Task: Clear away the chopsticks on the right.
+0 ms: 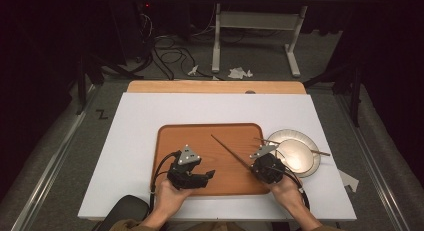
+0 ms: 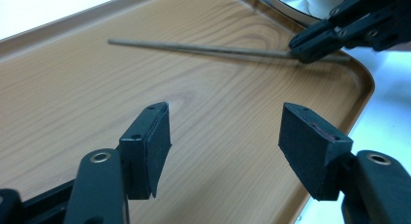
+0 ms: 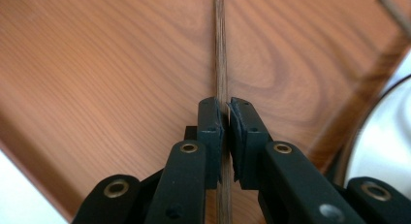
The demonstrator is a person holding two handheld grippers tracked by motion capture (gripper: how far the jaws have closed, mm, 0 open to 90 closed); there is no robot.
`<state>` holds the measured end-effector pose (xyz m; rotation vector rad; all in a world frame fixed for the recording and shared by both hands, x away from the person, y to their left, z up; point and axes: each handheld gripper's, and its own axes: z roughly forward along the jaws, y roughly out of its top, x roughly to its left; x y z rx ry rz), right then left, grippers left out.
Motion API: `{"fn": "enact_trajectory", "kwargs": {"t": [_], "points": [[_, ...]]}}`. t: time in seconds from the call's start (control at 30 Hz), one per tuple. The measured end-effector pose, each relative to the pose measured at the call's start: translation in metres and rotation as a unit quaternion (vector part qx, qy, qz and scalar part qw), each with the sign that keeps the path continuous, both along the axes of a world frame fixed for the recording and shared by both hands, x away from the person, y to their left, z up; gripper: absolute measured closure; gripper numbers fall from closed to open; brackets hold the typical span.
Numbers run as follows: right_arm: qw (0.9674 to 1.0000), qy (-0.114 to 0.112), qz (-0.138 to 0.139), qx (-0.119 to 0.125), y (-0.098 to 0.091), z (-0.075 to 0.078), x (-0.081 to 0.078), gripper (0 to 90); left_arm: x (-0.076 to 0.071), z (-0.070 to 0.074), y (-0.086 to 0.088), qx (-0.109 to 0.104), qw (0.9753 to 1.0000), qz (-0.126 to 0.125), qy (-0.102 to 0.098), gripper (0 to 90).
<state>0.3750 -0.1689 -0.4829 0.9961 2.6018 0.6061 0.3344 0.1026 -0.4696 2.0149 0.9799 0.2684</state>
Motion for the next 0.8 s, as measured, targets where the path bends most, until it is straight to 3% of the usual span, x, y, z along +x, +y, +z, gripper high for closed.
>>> {"fn": "enact_trajectory", "kwargs": {"t": [0.13,0.33,0.47,0.57,0.8], "points": [[0.9999,-0.001,0.000,-0.010,0.001,-0.004,0.002,83.9,-0.001,0.000,-0.001,0.001,1.0000,0.000,0.000,35.8],[0.9994,-0.010,-0.028,-0.018,-0.005,-0.004,0.003,83.8,-0.001,0.000,0.000,0.003,1.0000,0.002,-0.002,35.9],[0.9988,-0.002,-0.048,-0.006,-0.011,-0.004,0.005,83.4,-0.001,0.000,-0.001,0.006,1.0000,0.000,-0.002,35.9],[0.9989,-0.012,-0.042,-0.017,-0.009,-0.005,0.003,83.0,-0.002,0.000,0.000,0.006,1.0000,0.001,-0.002,35.9],[0.9989,-0.020,-0.039,-0.017,-0.011,-0.005,0.004,77.4,-0.002,0.000,-0.001,0.008,1.0000,0.000,-0.002,35.9]]}}
